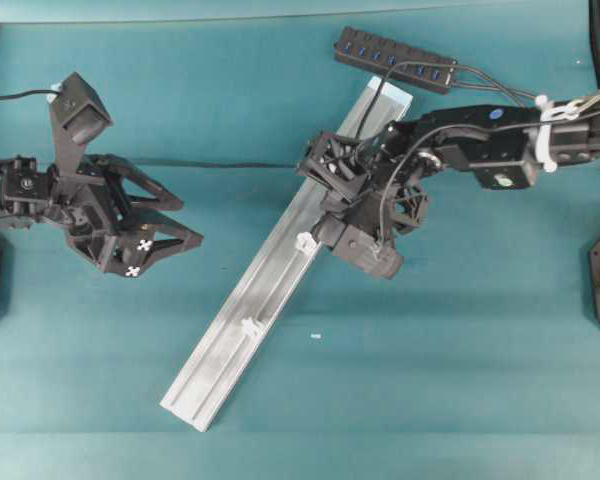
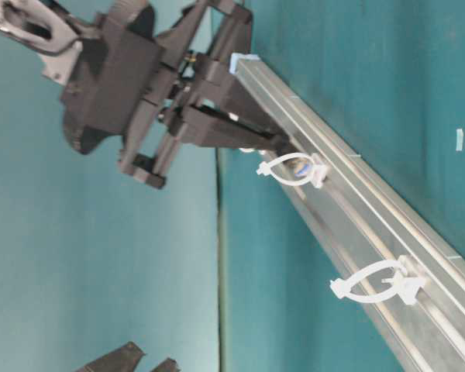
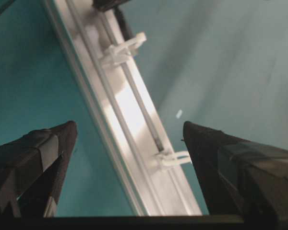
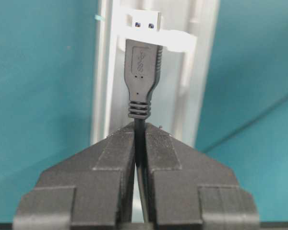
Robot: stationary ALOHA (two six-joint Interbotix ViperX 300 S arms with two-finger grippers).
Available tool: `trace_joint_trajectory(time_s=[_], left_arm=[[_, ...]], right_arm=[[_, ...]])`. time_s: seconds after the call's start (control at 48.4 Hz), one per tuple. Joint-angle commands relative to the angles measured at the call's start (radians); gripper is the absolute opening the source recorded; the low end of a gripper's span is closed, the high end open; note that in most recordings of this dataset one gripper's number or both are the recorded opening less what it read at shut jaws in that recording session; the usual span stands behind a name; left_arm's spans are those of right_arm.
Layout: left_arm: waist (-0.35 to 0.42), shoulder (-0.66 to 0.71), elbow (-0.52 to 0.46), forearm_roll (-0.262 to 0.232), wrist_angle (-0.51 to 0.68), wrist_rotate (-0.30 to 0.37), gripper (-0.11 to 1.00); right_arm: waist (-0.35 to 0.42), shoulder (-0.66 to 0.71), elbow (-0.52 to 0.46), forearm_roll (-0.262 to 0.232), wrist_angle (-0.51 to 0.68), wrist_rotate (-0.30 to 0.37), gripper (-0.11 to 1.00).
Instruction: Pass the USB cable through three rings with both arms.
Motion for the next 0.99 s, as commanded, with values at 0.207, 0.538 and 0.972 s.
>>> trace_joint_trajectory(time_s=[0.207, 0.538, 0.972], left_arm=[[-0.011, -0.003, -0.012, 0.003, -0.012, -0.002, 0.96], [-0.015, -0.003, -0.012, 0.003, -0.012, -0.002, 0.96], [-0.043, 0.043, -0.015, 0.003, -0.101, -0.002, 0.96]], right_arm=[[0.008, 0.014, -0.028, -0.003, -0.026, 0.071, 0.06], [0.040, 0.012, -0.025, -0.002, -0.017, 0.075, 0.06], [0.083, 0.018, -0.046, 0.002, -0.014, 0.167, 0.06]])
